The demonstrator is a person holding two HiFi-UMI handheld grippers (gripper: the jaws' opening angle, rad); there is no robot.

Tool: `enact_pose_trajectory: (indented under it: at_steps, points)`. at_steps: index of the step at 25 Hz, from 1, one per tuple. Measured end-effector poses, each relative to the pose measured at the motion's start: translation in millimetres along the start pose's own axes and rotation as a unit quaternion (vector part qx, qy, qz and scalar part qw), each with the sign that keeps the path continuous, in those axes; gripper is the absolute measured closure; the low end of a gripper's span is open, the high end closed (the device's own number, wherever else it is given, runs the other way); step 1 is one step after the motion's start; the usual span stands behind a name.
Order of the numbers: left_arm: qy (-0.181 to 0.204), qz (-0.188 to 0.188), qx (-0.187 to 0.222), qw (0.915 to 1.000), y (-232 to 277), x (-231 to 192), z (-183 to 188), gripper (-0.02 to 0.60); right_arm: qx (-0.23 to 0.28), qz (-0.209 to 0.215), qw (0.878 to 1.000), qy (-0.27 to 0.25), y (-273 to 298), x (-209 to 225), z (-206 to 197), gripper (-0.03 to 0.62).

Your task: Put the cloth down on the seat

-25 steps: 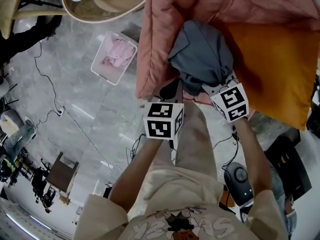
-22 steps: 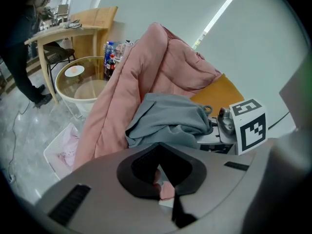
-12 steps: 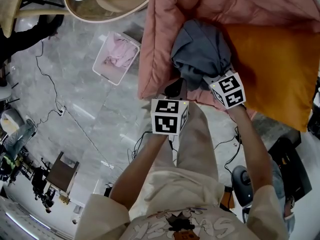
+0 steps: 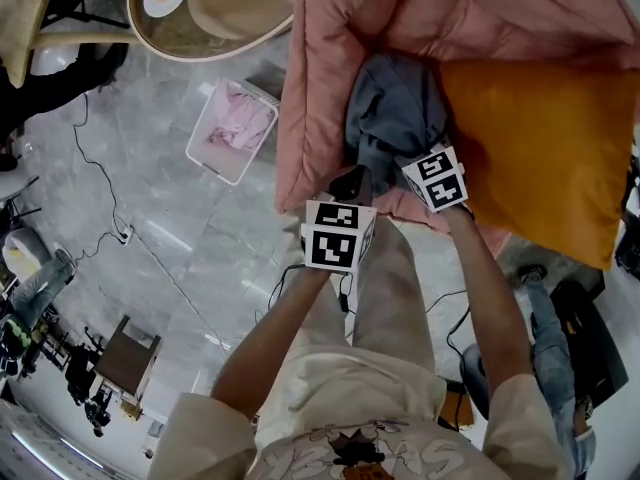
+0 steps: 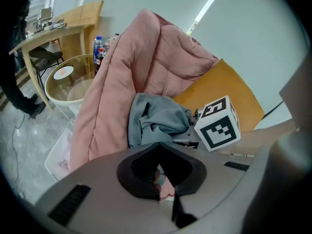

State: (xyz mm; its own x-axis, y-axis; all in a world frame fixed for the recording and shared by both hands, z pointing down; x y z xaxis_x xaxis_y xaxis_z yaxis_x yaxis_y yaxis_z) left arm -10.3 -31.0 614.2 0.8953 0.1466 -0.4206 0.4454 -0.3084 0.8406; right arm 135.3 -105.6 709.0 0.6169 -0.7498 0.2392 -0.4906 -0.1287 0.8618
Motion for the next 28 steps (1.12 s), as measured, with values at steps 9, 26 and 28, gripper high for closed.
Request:
enact_pose_trajectory:
  at_steps: [9,26,28]
  points:
    - [0.016,-0.002,-0.010,0.9998,-3.0,-1.9,-4.9,0.577,-0.031,-0.019,0.999,0.013,28.7,3.2,-9.0,0.283]
    - [0.030,-0.013,-0.021,0.9992,-12.4,-4.2,-9.2,0.577,-0.112,-0.068,0.991,0.027,73.7,2.2,-21.6,0.247]
    - [0.033,-0.014,-0.020,0.9992,-13.2,-3.1,-7.6,0.577,-0.116,-0.068,0.990,0.031,75.4,3.0,-22.9,0.237]
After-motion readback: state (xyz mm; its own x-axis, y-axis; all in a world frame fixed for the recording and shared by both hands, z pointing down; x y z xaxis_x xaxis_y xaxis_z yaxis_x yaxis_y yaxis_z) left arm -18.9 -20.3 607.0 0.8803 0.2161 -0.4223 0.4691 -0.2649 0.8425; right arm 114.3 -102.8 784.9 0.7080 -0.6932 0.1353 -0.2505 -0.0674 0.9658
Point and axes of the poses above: the fingertips, and each gripper's own axes: y forward along the fingers, x to its right, z out of its top, the point moved 9 cm from there along -y, backward along the fingers, and after that the axes turned 3 degrees about -x, right-handed, at the moved point
